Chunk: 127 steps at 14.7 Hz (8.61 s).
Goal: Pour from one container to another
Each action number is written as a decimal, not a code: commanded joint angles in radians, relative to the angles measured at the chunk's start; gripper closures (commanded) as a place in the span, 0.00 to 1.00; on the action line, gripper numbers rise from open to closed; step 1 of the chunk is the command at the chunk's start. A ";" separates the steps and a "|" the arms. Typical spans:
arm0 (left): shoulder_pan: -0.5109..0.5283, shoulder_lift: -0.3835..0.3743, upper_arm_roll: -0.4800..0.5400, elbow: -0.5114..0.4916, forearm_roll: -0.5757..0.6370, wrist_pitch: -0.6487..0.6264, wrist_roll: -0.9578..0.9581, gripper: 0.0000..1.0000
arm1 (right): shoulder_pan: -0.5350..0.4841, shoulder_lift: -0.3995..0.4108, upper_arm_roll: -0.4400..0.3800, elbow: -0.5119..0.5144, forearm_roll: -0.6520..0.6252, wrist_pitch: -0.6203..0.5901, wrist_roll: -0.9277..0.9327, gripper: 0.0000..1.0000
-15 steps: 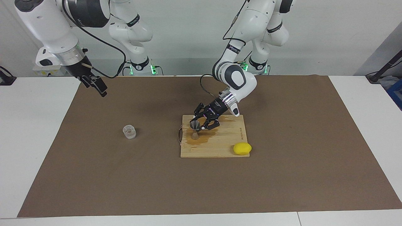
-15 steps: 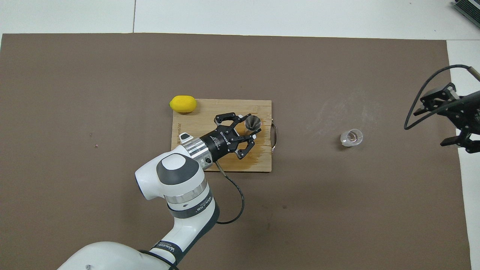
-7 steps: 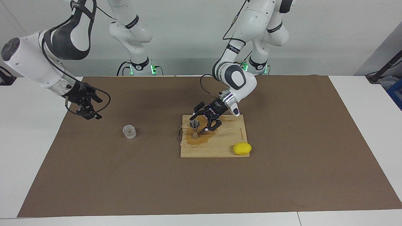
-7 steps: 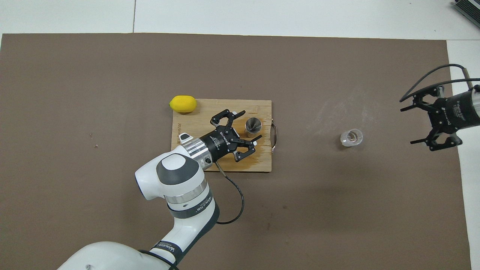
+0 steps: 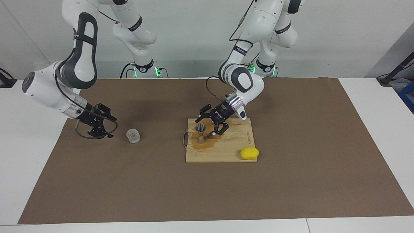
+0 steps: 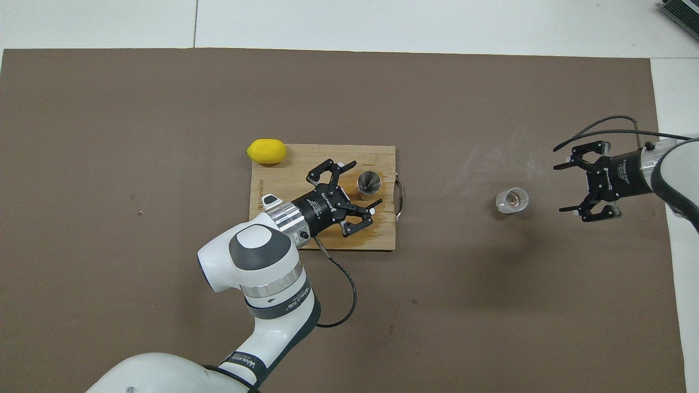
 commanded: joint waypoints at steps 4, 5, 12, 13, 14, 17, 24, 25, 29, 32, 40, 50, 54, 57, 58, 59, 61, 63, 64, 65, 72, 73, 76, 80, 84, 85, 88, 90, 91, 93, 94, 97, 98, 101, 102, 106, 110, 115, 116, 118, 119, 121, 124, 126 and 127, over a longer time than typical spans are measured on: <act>-0.034 -0.102 -0.001 0.000 -0.027 0.127 -0.058 0.00 | -0.074 0.097 0.010 -0.020 0.106 0.038 -0.187 0.08; -0.034 -0.121 -0.001 0.000 -0.026 0.143 -0.071 0.00 | -0.087 0.120 0.010 -0.020 0.137 0.038 -0.230 0.08; 0.024 -0.181 0.015 0.022 0.176 0.212 -0.074 0.00 | -0.059 0.168 0.016 -0.015 0.196 0.062 -0.254 0.08; 0.033 -0.181 0.018 0.022 0.187 0.207 -0.074 0.00 | -0.046 0.169 0.016 -0.015 0.196 0.064 -0.284 0.08; 0.044 -0.179 0.018 0.022 0.235 0.200 -0.074 0.00 | -0.033 0.169 0.016 -0.018 0.202 0.065 -0.294 0.08; 0.096 -0.185 0.018 0.014 0.342 0.131 -0.074 0.00 | -0.032 0.177 0.016 -0.020 0.239 0.065 -0.301 0.08; 0.331 -0.210 0.024 0.005 0.831 -0.226 -0.089 0.00 | -0.022 0.174 0.019 -0.042 0.266 0.082 -0.310 0.08; 0.363 -0.211 0.024 0.008 0.949 -0.292 -0.092 0.00 | -0.010 0.174 0.019 -0.042 0.285 0.091 -0.311 0.08; 0.452 -0.202 0.025 0.095 1.513 -0.529 -0.085 0.00 | -0.006 0.189 0.019 -0.045 0.315 0.096 -0.344 0.07; 0.452 -0.196 0.024 0.163 1.872 -0.603 -0.060 0.00 | -0.004 0.186 0.019 -0.052 0.315 0.096 -0.346 0.07; 0.558 -0.240 0.039 0.164 2.223 -0.681 0.676 0.00 | 0.011 0.185 0.020 -0.052 0.320 0.081 -0.353 0.08; 0.573 -0.326 0.055 0.227 2.217 -0.796 0.646 0.00 | 0.011 0.183 0.019 -0.057 0.320 0.079 -0.357 0.71; 0.561 -0.322 0.041 0.322 2.229 -0.972 0.646 0.00 | 0.007 0.176 0.019 -0.054 0.320 0.079 -0.346 1.00; 0.657 -0.331 -0.062 0.325 2.229 -0.994 0.646 0.00 | 0.020 0.153 0.019 -0.048 0.319 0.081 -0.300 1.00; 0.697 -0.332 -0.086 0.318 2.228 -0.989 0.649 0.00 | 0.037 0.139 0.019 -0.045 0.317 0.085 -0.269 1.00; 0.702 -0.339 -0.088 0.310 2.228 -0.986 0.652 0.00 | 0.065 0.122 0.017 -0.045 0.317 0.094 -0.231 1.00; 0.702 -0.340 -0.088 0.307 2.228 -0.994 0.652 0.00 | 0.118 0.090 0.014 -0.034 0.305 0.105 -0.124 1.00; 0.701 -0.346 -0.088 0.299 2.228 -0.983 0.647 0.00 | 0.160 0.068 0.014 -0.026 0.302 0.134 -0.061 1.00; 0.701 -0.342 -0.087 0.308 2.228 -0.991 0.649 0.00 | 0.186 0.062 0.013 -0.020 0.300 0.156 -0.032 1.00; 0.702 -0.339 -0.080 0.330 2.223 -1.004 0.647 0.00 | 0.209 0.056 0.013 -0.012 0.300 0.173 -0.001 1.00; 0.701 -0.381 -0.088 0.330 2.249 -1.058 0.655 0.00 | 0.327 0.064 0.014 0.101 0.213 0.200 0.234 1.00; 0.701 -0.388 -0.087 0.332 2.257 -1.069 0.665 0.00 | 0.349 0.064 0.014 0.109 0.207 0.232 0.246 1.00; 0.701 -0.389 -0.091 0.384 2.298 -1.124 0.667 0.00 | 0.393 0.065 0.014 0.130 0.202 0.269 0.300 1.00; 0.701 -0.395 -0.091 0.388 2.295 -1.144 0.661 0.00 | 0.444 0.071 0.014 0.162 0.194 0.269 0.306 1.00; 0.701 -0.403 -0.090 0.367 2.294 -1.132 0.661 0.00 | 0.478 0.071 0.016 0.172 0.089 0.265 0.335 1.00; 0.701 -0.406 -0.090 0.367 2.294 -1.130 0.661 0.00 | 0.478 0.071 0.017 0.175 0.073 0.254 0.337 1.00; 0.713 -0.406 -0.087 0.367 2.263 -1.115 0.652 0.00 | 0.508 0.071 0.014 0.170 0.044 0.248 0.338 1.00; 0.713 -0.406 -0.085 0.370 2.254 -1.113 0.650 0.00 | 0.510 0.071 0.014 0.170 0.016 0.249 0.361 1.00; 0.713 -0.406 -0.087 0.368 2.252 -1.110 0.650 0.00 | 0.514 0.071 0.016 0.172 -0.003 0.249 0.381 1.00; 0.710 -0.408 -0.085 0.359 2.252 -1.094 0.653 0.00 | 0.533 0.071 0.017 0.175 -0.065 0.251 0.418 1.00; 0.704 -0.408 -0.085 0.361 2.252 -1.098 0.656 0.00 | 0.545 0.071 0.016 0.176 -0.085 0.251 0.432 1.00; 0.705 -0.408 -0.083 0.361 2.254 -1.107 0.655 0.00 | 0.563 0.073 0.016 0.192 -0.115 0.251 0.470 1.00; 0.707 -0.408 -0.083 0.361 2.254 -1.107 0.655 0.00 | 0.580 0.076 0.013 0.196 -0.132 0.251 0.487 1.00; 0.705 -0.408 -0.085 0.361 2.252 -1.107 0.655 0.00 | 0.597 0.080 0.013 0.199 -0.201 0.256 0.512 1.00; 0.705 -0.408 -0.083 0.361 2.252 -1.107 0.655 0.00 | 0.602 0.088 0.014 0.201 -0.232 0.262 0.519 1.00; 0.707 -0.408 -0.085 0.361 2.252 -1.107 0.655 0.00 | 0.614 0.093 0.014 0.202 -0.292 0.260 0.529 1.00; 0.707 -0.408 -0.083 0.361 2.252 -1.107 0.655 0.00 | 0.617 0.099 0.016 0.201 -0.347 0.262 0.538 1.00; 0.707 -0.408 -0.085 0.361 2.252 -1.107 0.655 0.00 | 0.639 0.108 0.016 0.199 -0.413 0.266 0.542 1.00; 0.705 -0.408 -0.083 0.361 2.254 -1.107 0.655 0.00 | 0.639 0.108 0.016 0.201 -0.422 0.268 0.542 1.00; 0.705 -0.408 -0.083 0.361 2.252 -1.107 0.655 0.00 | 0.648 0.116 0.016 0.201 -0.448 0.271 0.545 1.00; 0.705 -0.408 -0.085 0.361 2.254 -1.107 0.655 0.00 | 0.652 0.117 0.016 0.201 -0.465 0.275 0.548 1.00; 0.705 -0.408 -0.085 0.361 2.254 -1.106 0.655 0.00 | 0.656 0.117 0.016 0.201 -0.484 0.283 0.559 1.00; 0.748 -0.405 -0.108 0.358 2.252 -1.078 0.650 0.00 | 0.679 0.116 0.014 0.192 -0.539 0.279 0.561 1.00; 0.788 -0.405 -0.145 0.353 2.254 -1.066 0.652 0.00 | 0.680 0.116 0.016 0.190 -0.563 0.274 0.562 1.00; 0.784 -0.406 -0.145 0.350 2.254 -1.064 0.652 0.00 | 0.680 0.116 0.014 0.190 -0.571 0.274 0.562 1.00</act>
